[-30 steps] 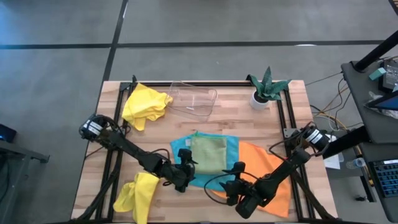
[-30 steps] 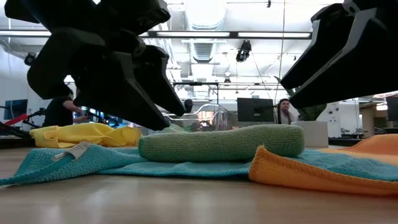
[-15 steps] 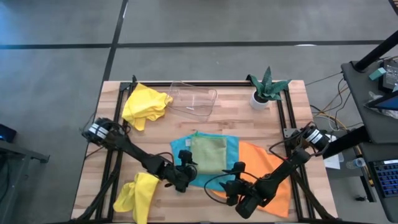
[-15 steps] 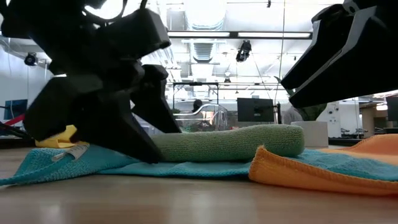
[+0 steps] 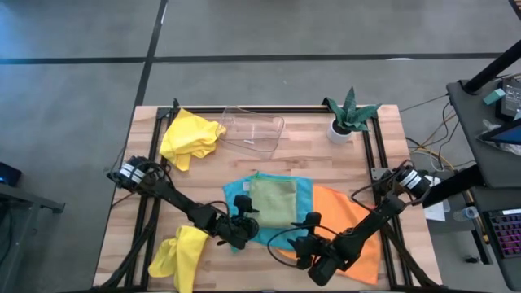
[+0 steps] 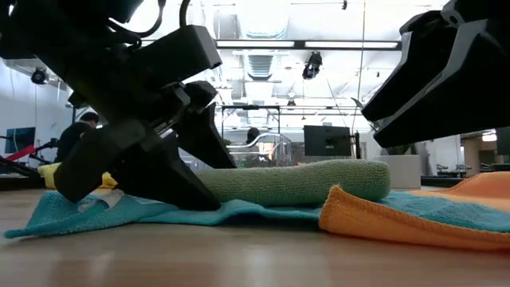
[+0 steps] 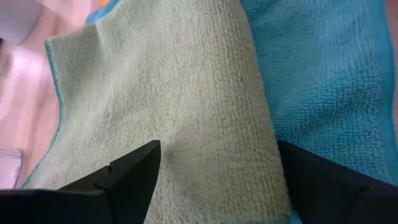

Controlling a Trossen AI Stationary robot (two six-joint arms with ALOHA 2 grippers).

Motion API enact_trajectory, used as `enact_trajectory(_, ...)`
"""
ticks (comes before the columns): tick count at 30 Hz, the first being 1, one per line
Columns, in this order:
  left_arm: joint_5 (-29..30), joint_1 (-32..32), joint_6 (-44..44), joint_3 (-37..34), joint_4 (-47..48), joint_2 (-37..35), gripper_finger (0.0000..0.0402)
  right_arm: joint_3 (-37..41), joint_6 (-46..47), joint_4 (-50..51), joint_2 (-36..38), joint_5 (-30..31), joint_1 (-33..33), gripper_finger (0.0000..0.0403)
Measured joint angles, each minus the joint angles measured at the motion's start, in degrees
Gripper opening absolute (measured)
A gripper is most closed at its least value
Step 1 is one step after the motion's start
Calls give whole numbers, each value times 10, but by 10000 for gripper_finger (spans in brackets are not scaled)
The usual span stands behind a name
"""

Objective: Fold microfiber towels
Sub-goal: Fold the green towel

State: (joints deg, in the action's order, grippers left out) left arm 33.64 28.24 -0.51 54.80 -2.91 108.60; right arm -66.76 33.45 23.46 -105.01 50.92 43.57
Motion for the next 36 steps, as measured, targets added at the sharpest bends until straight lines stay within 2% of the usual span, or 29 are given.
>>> enact_trajectory(4, 16, 5, -15, 1, 3, 1, 302, 0, 0, 0, 0, 0, 0, 276)
enact_trajectory(13, 11, 11, -16, -1, 16, -37, 302, 0, 0, 0, 0, 0, 0, 276)
enact_trajectory(32, -2, 17, -14, -1, 40, -39, 302, 0, 0, -1, 0, 0, 0, 276)
enact_trajectory(36, 11, 17, -14, -3, 39, -39, 302, 0, 0, -2, 0, 0, 0, 276)
